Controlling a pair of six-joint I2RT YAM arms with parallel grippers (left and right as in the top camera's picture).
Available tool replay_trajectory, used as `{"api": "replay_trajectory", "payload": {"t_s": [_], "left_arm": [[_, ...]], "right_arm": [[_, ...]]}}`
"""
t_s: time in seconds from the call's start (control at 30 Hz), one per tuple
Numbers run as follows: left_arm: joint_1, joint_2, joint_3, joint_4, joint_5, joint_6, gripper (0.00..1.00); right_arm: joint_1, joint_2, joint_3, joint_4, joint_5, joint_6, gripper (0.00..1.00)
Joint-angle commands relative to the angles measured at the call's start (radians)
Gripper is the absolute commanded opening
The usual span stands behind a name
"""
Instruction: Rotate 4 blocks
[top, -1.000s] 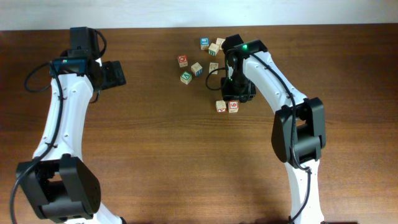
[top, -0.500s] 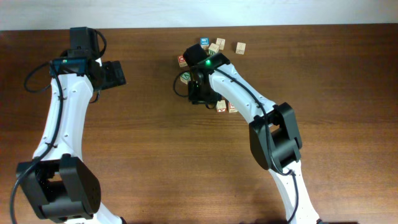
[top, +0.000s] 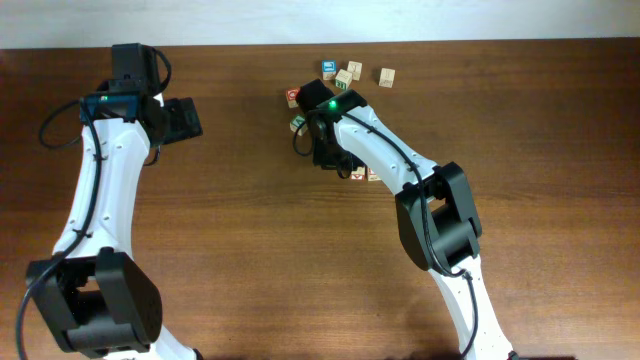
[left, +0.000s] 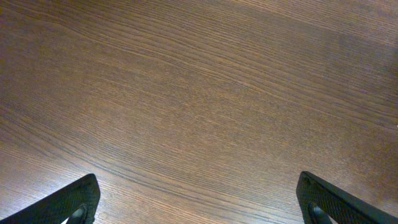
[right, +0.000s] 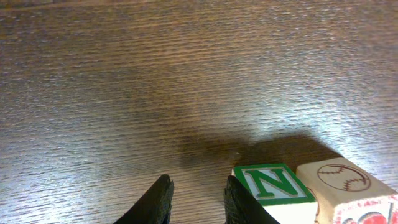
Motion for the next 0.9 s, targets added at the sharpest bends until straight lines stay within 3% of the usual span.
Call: {"api": "replay_trajectory", "payload": {"t_s": [0.0,0.17,0.37,0.47,0.57,0.73,0.87], "left_arm": [[0.0,0.005,0.017,-0.002,0.007,-0.013,0.99],[0.0,0.005,0.017,-0.002,0.007,-0.013,0.99],[0.0,0.005,0.016,-0.002,0.007,-0.013,0.99],[0.0,0.005,0.016,-0.002,0.006,-0.013,0.99],[0.0,0.005,0.017,-0.002,0.006,-0.013,0.99],[0.0,0.005,0.017,-0.002,0.006,-0.013,0.99],[0.0,0.005,0.016,-0.002,0.007,-0.013,0.99]], "right_arm": [[0.003,0.01,-0.003,-0.016,0.044,0.045,0.29],[-0.008,0.01,-0.003,-0.045,0.057,0.097,0.29],[-0.01,0.006,0.004,-0.055,-0.031,-0.15,0.3],[-0.027,-0.012,0.132,-0.15,-0.078,-0.203,0.37],[-0.086,-0.014,0.246,-0.225,-0.079,-0.194,0.38],[-0.168,-0.003,0.16,-0.135,-0.082,-0.251,0.36],[-0.174,-0.003,0.043,-0.067,-0.082,-0.277,0.25]]}}
